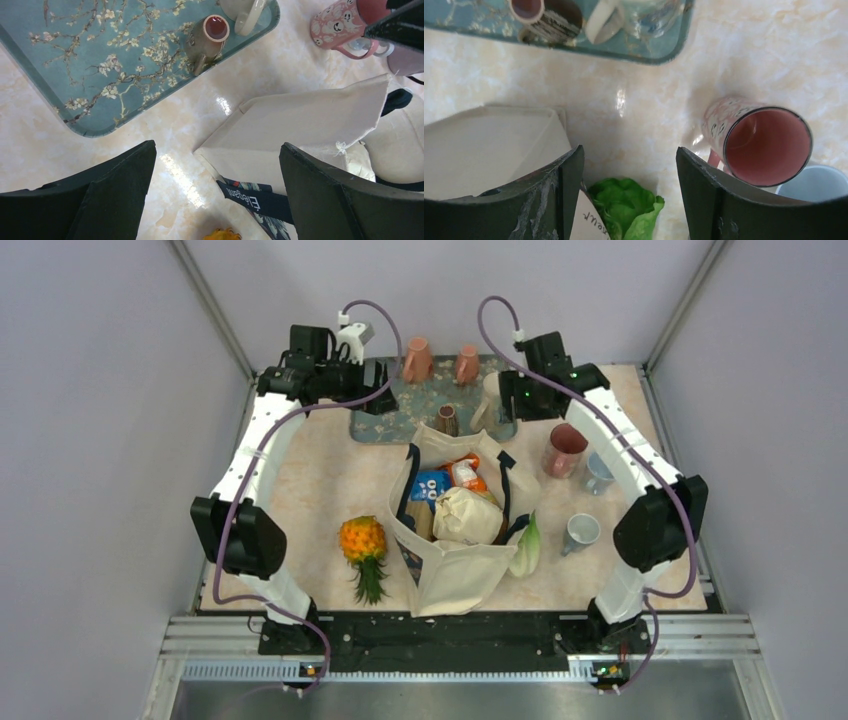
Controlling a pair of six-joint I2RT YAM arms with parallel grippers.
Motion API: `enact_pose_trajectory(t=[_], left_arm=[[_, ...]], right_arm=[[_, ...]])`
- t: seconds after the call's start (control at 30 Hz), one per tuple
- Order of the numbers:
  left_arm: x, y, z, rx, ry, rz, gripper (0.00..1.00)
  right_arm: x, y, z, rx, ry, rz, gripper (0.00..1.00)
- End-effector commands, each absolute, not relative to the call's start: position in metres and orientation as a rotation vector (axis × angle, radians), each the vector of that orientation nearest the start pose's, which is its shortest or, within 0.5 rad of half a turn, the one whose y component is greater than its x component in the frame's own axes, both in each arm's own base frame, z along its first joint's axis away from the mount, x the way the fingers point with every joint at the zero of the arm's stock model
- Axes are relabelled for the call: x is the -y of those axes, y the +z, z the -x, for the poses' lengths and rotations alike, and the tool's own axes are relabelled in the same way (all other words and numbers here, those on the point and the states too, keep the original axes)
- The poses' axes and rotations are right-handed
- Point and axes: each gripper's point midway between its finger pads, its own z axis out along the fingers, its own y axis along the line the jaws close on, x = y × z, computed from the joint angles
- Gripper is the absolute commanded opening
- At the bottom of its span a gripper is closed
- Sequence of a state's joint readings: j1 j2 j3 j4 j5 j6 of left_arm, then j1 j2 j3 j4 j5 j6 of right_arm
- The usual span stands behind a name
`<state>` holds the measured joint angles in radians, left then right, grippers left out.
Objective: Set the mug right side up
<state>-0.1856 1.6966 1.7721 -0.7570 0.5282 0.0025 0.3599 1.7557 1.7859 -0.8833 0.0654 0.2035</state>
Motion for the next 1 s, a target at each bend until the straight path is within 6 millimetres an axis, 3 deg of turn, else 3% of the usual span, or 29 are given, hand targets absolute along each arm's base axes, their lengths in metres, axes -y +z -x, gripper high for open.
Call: enact_pose_trajectory(t=[0.0, 0.13, 0.3, 0.53, 0.8, 0.9, 0.97], left_arm=[[0.162, 0.3, -0.412, -2.11, -0.62, -0.555, 0.98], [0.163, 0.295, -0.41, -2.123, -0.632, -0.552, 0.98], [0.165, 0.296, -0.411, -2.12, -0.653, -0.536, 0.98], [0.16, 0.303, -0.415, -2.095, -0.607, -0.54, 0.99], [0.127, 0.328, -0.433, -2.034, -0.472, -0.471, 0.99], [0.114, 0.335, -0.438, -2.016, -0.433, -0.439, 0.99], [0.107, 0.337, -0.44, -2.01, -0.405, -0.429, 0.99]], right_arm=[[-0.139, 0.211, -0.398, -2.463, 0.104, 0.104, 0.67], [-0.135, 0.192, -0.374, -2.509, 0.068, 0.106, 0.66], [-0.16, 0.165, -0.337, -2.585, 0.1, 0.221, 0.66], [-0.235, 0.16, -0.308, -2.567, 0.301, 0.326, 0.66], [-0.364, 0.16, -0.286, -2.486, 0.641, 0.517, 0.65], [-0.39, 0.155, -0.286, -2.494, 0.651, 0.595, 0.65], [-0.394, 0.154, -0.292, -2.497, 0.631, 0.602, 0.65]])
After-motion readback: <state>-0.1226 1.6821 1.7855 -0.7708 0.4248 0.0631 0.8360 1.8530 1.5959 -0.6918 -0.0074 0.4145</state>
